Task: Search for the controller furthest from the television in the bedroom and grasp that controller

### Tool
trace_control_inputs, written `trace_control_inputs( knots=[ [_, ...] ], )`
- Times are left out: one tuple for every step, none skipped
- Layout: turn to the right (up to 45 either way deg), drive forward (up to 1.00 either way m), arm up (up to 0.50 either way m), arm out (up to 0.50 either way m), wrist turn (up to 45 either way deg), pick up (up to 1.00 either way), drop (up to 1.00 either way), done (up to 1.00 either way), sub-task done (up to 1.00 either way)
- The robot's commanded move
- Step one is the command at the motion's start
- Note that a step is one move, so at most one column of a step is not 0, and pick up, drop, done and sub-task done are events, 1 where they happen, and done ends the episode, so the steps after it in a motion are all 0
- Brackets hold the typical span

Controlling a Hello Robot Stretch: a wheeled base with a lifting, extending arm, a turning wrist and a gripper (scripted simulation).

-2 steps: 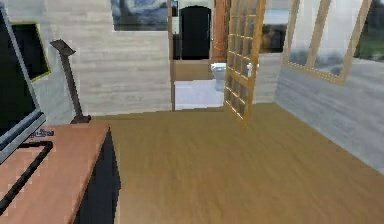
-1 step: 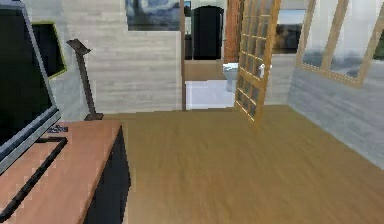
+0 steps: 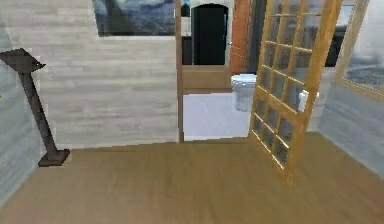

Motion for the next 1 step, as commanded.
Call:
trace_control_inputs(
  knots=[
    [-3.0,0.0,0.0,0.0,0.0,0.0,0.0,0.0,0.0]
  ],
)
